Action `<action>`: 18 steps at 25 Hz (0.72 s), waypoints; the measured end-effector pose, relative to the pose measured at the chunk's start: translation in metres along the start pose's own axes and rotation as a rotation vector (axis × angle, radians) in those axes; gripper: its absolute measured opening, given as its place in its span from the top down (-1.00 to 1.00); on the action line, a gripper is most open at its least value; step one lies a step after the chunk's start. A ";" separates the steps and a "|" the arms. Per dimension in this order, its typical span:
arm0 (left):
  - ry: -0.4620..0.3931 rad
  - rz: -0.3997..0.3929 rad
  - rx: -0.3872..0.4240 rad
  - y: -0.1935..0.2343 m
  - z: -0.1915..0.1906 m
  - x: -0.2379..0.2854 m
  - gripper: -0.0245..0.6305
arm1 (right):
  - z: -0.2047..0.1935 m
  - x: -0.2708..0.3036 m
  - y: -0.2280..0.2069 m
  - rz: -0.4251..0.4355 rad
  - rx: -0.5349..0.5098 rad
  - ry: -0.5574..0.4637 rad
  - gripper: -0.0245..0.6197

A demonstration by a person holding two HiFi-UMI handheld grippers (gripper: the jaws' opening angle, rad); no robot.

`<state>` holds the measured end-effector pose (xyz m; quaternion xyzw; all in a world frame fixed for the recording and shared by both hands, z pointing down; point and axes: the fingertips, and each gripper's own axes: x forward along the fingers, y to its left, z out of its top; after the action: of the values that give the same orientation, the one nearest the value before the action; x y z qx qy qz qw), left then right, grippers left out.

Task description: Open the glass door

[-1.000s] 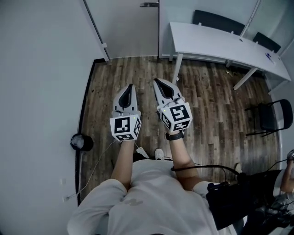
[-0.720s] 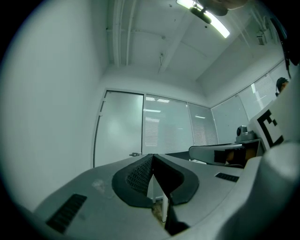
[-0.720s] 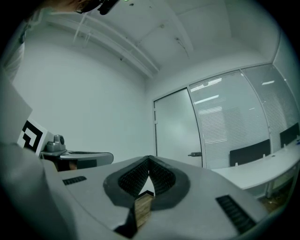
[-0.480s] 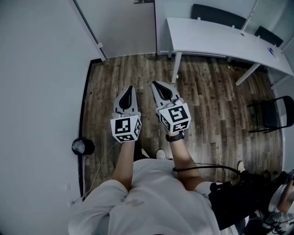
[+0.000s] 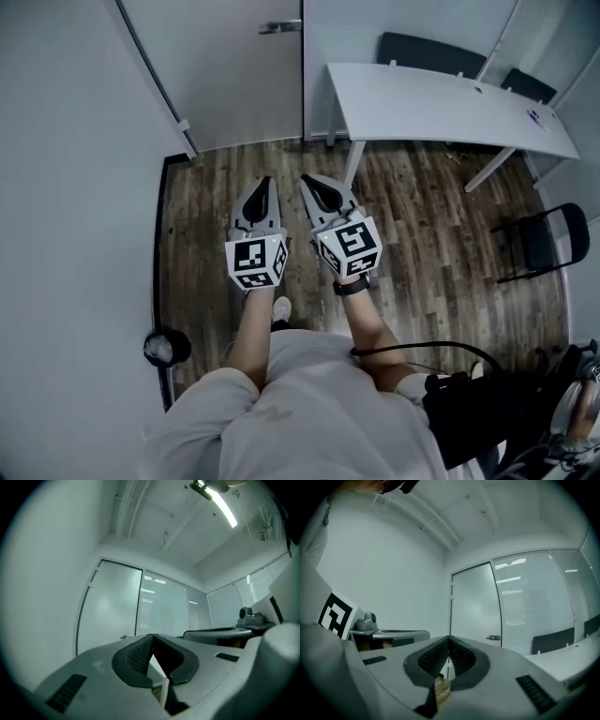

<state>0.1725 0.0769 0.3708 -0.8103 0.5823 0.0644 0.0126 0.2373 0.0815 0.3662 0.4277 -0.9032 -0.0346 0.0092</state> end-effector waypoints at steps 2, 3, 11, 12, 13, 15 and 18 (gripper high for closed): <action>-0.025 -0.018 0.007 0.024 0.006 0.021 0.91 | 0.005 0.031 0.004 -0.008 -0.025 -0.019 0.91; -0.035 -0.027 0.010 0.035 0.009 0.030 0.91 | 0.007 0.045 0.005 -0.014 -0.034 -0.026 0.91; -0.062 -0.063 0.037 0.114 0.015 0.090 0.91 | 0.017 0.139 -0.017 -0.105 -0.034 -0.078 0.91; -0.061 -0.065 0.034 0.122 0.013 0.095 0.91 | 0.016 0.148 -0.019 -0.111 -0.033 -0.080 0.91; -0.056 -0.067 0.029 0.130 0.010 0.101 0.91 | 0.013 0.157 -0.019 -0.113 -0.032 -0.077 0.91; -0.042 -0.071 0.016 0.144 0.001 0.113 0.91 | 0.005 0.174 -0.018 -0.104 -0.030 -0.057 0.91; -0.033 -0.073 -0.002 0.156 -0.007 0.128 0.91 | -0.004 0.195 -0.024 -0.096 -0.028 -0.037 0.91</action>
<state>0.0662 -0.0947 0.3706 -0.8297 0.5522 0.0777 0.0236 0.1325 -0.0844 0.3657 0.4698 -0.8810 -0.0556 -0.0032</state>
